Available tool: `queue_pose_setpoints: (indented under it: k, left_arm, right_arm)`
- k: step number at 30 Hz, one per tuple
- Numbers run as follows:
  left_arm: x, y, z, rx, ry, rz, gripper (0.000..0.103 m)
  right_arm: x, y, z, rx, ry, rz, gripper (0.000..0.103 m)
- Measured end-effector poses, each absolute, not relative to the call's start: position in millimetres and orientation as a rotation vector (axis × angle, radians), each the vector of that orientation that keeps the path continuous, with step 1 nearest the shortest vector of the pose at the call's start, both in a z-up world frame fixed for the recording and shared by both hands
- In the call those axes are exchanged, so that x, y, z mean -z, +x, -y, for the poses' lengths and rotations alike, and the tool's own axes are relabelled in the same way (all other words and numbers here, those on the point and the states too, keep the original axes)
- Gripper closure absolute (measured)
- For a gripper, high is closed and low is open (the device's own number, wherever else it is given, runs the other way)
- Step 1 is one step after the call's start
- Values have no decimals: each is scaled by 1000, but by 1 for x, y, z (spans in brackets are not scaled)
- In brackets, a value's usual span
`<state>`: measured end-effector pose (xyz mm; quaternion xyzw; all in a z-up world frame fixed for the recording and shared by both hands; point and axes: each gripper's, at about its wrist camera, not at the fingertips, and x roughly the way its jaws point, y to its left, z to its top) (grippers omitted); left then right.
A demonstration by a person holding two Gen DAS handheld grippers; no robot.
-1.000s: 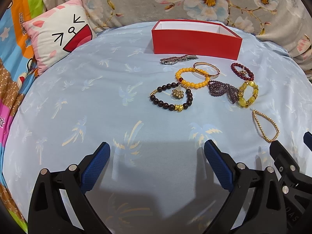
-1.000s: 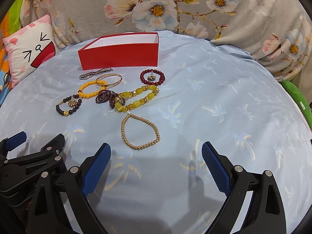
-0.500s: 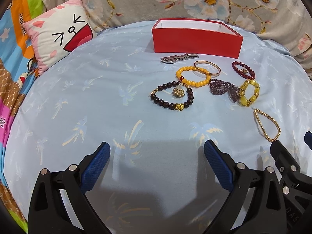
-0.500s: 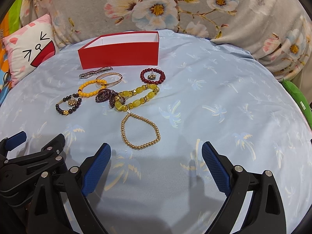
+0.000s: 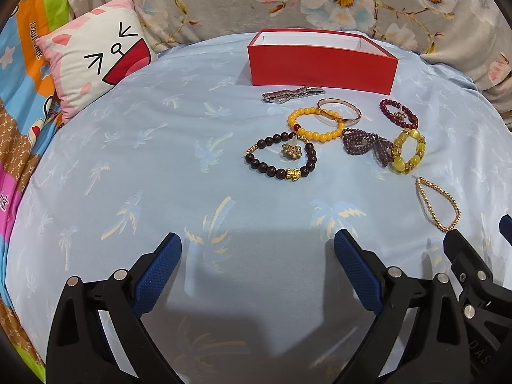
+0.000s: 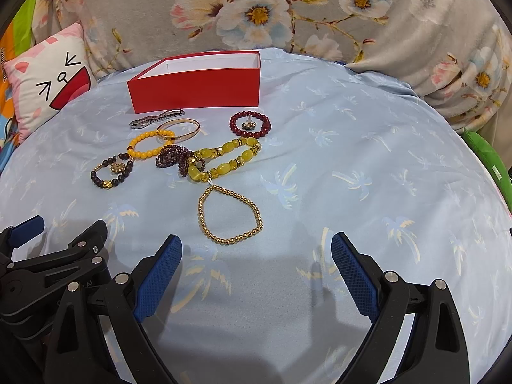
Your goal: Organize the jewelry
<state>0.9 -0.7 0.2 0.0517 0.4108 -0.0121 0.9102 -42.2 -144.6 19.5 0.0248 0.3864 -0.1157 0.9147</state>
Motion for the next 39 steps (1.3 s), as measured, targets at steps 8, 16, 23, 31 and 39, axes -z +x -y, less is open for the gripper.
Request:
queue_pose_setpoints:
  k: [8,16,23,31,39]
  left_arm:
    - [0,0,1,25,103,-842,11]
    - [0,0,2,26,105,-844,12]
    - [1,-1,5,33,114,-843,13]
    - [1,0,7,31,122,-853,13]
    - [1,1,7,35,122,-858,13]
  right_arm:
    - [-18,-43,146,240,51,-794,12]
    - [-18,-42,144,241,51,-795,12]
    - [-17,-44,147,249,58,-791,12]
    - [-18,-44,149,248,60,-795,12]
    - [-18,-44,148,247,59,-796,12]
